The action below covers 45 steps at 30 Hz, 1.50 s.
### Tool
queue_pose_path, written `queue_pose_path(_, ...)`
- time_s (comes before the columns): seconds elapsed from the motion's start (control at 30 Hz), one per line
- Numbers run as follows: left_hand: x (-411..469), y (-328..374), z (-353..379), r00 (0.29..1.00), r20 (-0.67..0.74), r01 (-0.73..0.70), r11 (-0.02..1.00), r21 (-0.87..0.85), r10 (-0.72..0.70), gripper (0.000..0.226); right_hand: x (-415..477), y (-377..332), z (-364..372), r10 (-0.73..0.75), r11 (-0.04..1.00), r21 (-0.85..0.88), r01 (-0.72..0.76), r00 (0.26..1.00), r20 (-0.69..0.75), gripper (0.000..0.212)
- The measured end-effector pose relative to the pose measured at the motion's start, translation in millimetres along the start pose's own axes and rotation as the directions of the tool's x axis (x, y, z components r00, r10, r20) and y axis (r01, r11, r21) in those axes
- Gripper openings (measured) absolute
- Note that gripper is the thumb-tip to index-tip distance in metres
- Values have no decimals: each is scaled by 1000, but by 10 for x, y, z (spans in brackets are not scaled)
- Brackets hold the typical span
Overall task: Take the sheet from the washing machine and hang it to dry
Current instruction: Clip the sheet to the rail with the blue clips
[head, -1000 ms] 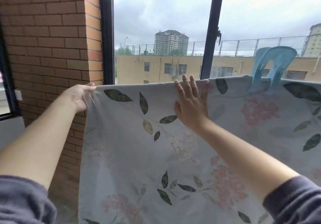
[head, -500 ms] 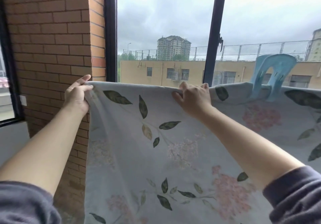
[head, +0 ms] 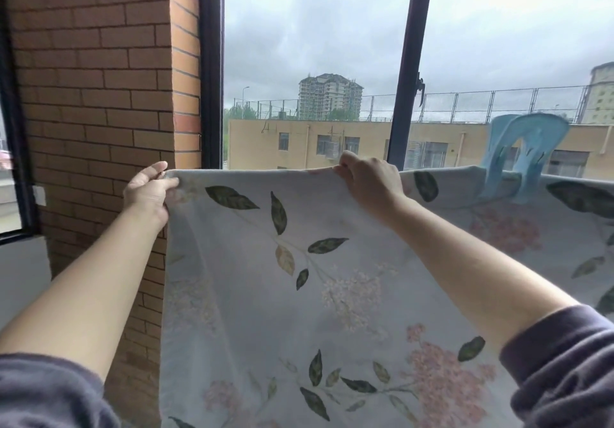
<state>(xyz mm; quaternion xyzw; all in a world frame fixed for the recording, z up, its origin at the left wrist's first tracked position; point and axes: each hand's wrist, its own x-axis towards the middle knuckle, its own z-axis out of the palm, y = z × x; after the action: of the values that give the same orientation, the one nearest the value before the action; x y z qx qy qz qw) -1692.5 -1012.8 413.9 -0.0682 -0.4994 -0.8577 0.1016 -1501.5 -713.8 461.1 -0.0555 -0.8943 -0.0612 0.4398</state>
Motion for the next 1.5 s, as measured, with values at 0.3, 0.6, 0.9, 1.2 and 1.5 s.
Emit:
queue_pose_path(0.3, -157, -23, -211, 829, 65, 55, 196, 979, -555, 23, -67, 77, 154, -3, 999, -45, 1, 999, -33, 26)
queue_pose_path(0.6, -371, -83, -214, 746, -32, -41, -94, 995, -665, 18, -90, 115, 207, -24, 996, -82, 23, 1000, -13, 27)
queue_pose_path(0.9, -229, -124, -389, 684, 106, 637, 662, 395, -722, 38, -123, 80, 166, -123, 988, -99, 115, 989, -78, 26)
queue_pose_path(1.2, -130, -2, -189, 992, 23, 124, 987, -103, -122, 41, -84, 47, 78, -155, 986, -85, 140, 967, -202, 23)
queue_pose_path(1.5, 131, -139, -182, 998, -61, 22, 968, 250, -7, 35, -141, 46, 180, -158, 987, -59, 153, 982, -99, 19)
